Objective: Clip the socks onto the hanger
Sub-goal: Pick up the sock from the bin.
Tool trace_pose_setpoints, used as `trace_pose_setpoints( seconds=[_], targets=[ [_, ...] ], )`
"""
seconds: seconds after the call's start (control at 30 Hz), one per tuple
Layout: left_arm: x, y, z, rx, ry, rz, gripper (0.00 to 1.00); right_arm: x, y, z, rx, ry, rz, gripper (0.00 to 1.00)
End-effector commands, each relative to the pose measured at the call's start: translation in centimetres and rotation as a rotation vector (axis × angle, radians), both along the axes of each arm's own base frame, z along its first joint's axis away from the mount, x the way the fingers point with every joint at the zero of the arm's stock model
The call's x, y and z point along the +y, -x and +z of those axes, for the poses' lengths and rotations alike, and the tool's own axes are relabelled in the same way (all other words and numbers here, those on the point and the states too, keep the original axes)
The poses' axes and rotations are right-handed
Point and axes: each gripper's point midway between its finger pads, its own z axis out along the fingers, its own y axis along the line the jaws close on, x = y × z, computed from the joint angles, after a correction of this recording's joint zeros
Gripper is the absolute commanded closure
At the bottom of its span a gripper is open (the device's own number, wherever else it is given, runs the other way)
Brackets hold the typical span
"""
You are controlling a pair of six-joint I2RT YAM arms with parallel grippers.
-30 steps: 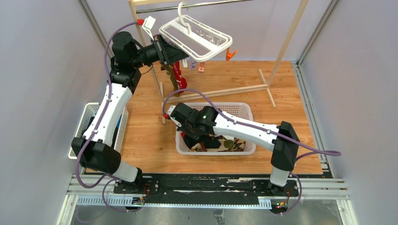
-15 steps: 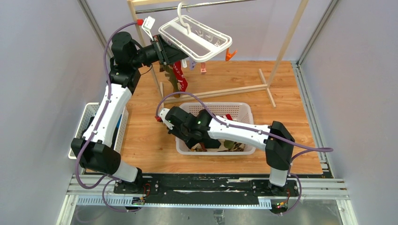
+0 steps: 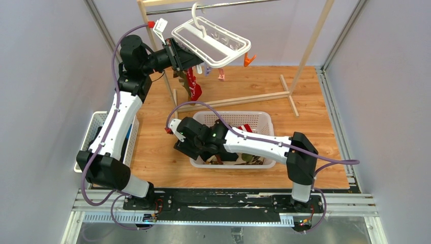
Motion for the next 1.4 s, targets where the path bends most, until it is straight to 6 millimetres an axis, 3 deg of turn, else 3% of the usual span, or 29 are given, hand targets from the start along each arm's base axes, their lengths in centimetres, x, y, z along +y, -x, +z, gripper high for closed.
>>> trace_pose_setpoints(
  seconds=[0.0, 0.23, 0.37, 0.53, 0.6, 0.63, 0.7, 0.87, 1.0, 1.23, 1.37],
  targets=[
    [0.0, 1.5, -0.8, 0.038, -0.017, -0.049, 1.0, 0.0, -0.7, 3.2, -0.127, -0.045, -0.022, 0.33],
    [0.0, 1.6, -0.7, 0.037, -0.014, -0.05, 1.0, -2.9, -2.8, 5.8, -0.248, -0.063, -0.199, 0.3],
    [0.0, 1.6, -0.7, 0.039, -0.012, -0.051, 1.0, -4.5, -2.4, 5.8, -0.307, -0.06, -0.126, 0.27],
    [0.0, 1.6, -0.6, 0.038, -0.007, -0.05, 1.0, -7.9, -4.1, 5.0, -0.481, 0.065, -0.19, 0.22],
    [0.0, 1.6, -0.6, 0.036, -0.007, -0.05, 1.0, -8.5, -4.0, 6.7, -0.643, 0.037, -0.174, 0.22],
    [0.0, 1.6, -0.6, 0.036, -0.007, -0.05, 1.0, -7.5, -3.7, 8.2, -0.716, -0.064, -0.161, 0.21],
    [0.0, 1.7, -0.5, 0.034, -0.008, -0.05, 1.0, -7.0, -3.2, 8.2, -0.775, -0.13, -0.065, 0.21],
    [0.1, 1.6, -0.4, 0.034, -0.008, -0.046, 1.0, -5.5, -1.5, 5.4, -0.729, -0.071, 0.151, 0.18],
    [0.1, 1.5, -0.4, 0.034, -0.006, -0.045, 1.0, -4.2, 0.5, 3.8, -0.688, -0.118, 0.303, 0.2],
    [0.1, 1.6, -0.3, 0.031, -0.004, -0.046, 1.0, -3.8, 1.4, 2.4, -0.651, -0.121, 0.436, 0.19],
    [0.1, 1.5, -0.3, 0.033, -0.002, -0.043, 1.0, -4.3, 0.9, 1.4, -0.655, -0.071, 0.472, 0.18]
  ],
)
